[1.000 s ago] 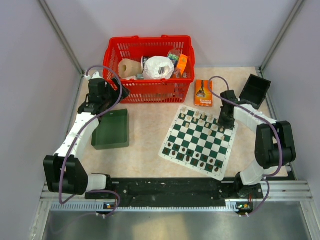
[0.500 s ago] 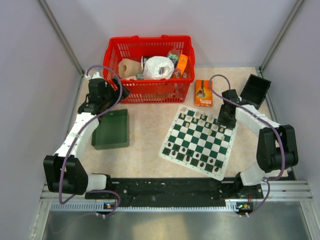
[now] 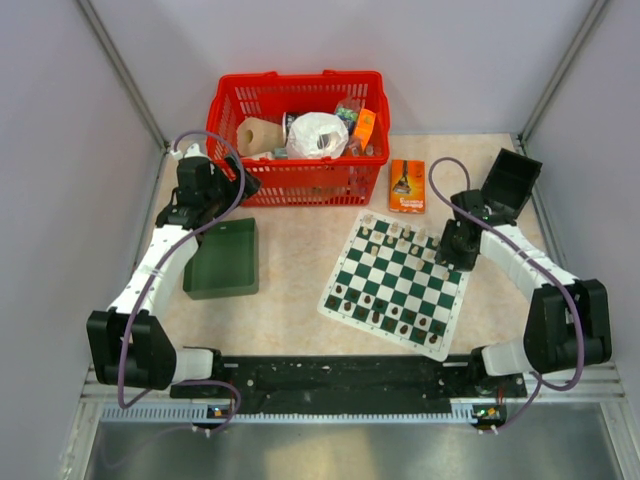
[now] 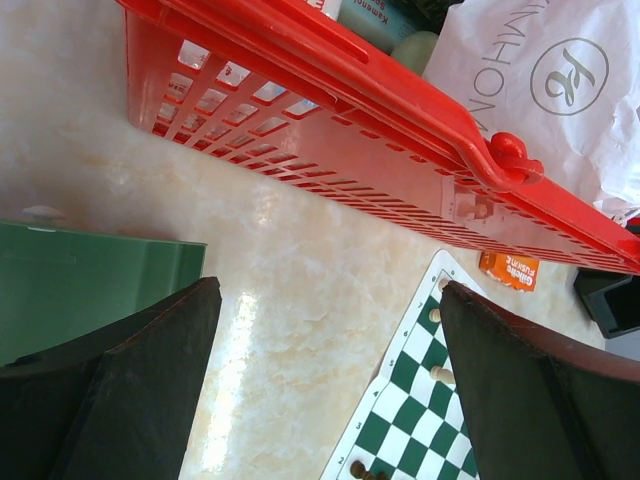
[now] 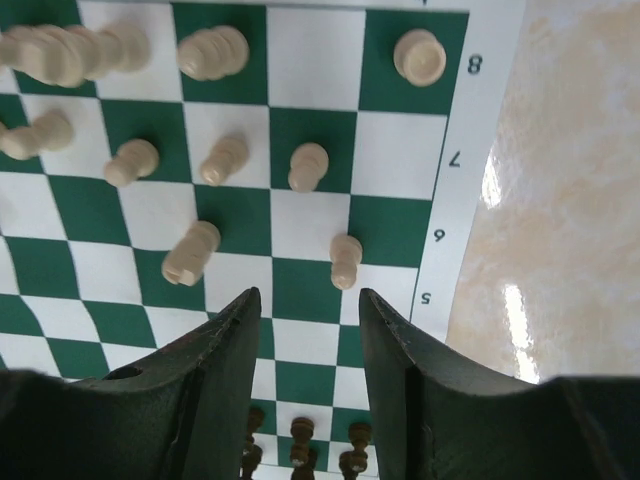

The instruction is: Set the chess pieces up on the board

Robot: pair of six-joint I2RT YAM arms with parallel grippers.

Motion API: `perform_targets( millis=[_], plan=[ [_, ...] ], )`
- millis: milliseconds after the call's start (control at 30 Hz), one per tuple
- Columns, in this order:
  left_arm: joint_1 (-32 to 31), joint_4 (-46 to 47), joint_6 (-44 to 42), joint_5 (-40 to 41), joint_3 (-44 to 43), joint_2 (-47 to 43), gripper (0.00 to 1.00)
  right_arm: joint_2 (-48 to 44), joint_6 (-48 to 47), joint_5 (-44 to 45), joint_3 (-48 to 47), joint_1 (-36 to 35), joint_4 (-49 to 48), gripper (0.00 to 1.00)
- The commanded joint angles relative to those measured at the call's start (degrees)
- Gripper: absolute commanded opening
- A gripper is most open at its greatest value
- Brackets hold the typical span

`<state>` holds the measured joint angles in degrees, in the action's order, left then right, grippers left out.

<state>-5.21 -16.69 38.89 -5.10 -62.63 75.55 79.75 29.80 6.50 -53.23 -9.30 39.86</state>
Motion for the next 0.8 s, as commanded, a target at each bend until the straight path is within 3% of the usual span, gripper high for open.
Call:
perform_targets(
  millis=[0,767],
  plan=[
    [0.3,3.2,0.0,-0.8,-0.9,0.3,0.96,-1.5,2.5,0.1,1.6,0.7,1.3,0.44],
    [0.3,2.8,0.0,-0.6,-1.1,0.4,0.96,5.2,-1.3,2.2,1.5,0.6,-2.7,0.32]
  ],
)
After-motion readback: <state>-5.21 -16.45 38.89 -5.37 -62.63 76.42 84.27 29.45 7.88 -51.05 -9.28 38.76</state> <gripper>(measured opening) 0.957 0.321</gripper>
